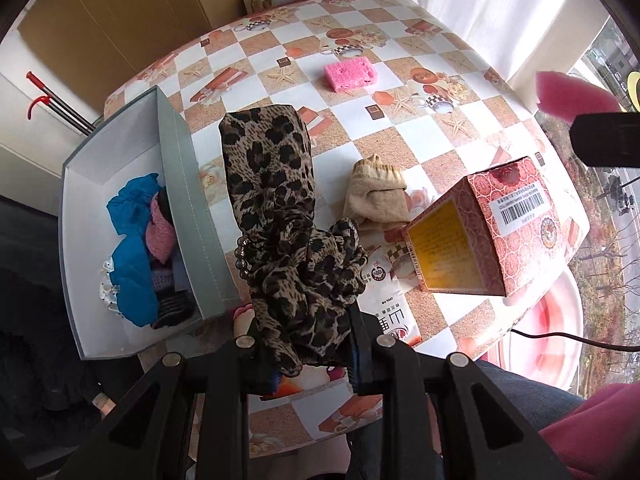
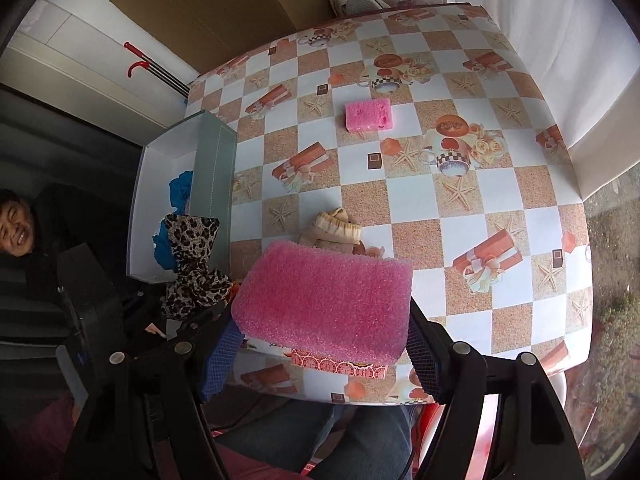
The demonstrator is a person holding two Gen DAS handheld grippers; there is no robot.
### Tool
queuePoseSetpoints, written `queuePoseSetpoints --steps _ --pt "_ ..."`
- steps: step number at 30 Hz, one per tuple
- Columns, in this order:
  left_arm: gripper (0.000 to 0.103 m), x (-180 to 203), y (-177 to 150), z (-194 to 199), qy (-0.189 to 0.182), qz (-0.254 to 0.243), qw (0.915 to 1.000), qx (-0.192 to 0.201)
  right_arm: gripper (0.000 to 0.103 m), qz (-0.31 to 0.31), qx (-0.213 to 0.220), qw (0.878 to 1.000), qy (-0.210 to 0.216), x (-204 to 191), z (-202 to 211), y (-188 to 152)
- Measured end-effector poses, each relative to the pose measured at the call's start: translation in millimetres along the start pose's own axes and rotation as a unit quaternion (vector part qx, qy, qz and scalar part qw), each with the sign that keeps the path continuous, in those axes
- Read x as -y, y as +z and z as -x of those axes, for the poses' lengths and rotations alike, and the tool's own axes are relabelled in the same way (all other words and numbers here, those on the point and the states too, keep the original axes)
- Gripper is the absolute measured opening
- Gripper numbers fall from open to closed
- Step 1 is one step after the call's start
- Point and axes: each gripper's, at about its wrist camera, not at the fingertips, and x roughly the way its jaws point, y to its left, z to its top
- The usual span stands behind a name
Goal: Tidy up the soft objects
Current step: 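Carry the leopard scrunchie and pink sponge with both tools over the white box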
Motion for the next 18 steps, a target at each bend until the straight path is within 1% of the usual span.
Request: queuePoseSetpoints --steps 3,11,18 --pt "0.026 -6.4 -9.6 4.8 -0.001 0.007 1.0 0.004 0.076 0.015 -0.005 1.0 0.003 -18.4 -4.4 -3.1" --pt "0.027 -36.4 -27.7 27.2 0.017 0.028 0.9992 0.023 0.076 0.061 -0.01 0.998 0.006 -65.0 -16.0 2.8" --pt "0.027 -66.9 -40.2 49.0 0.041 0.07 0.9955 0.05 0.076 0.119 -0.018 0.993 0.012 -109.5 -24.6 10.1"
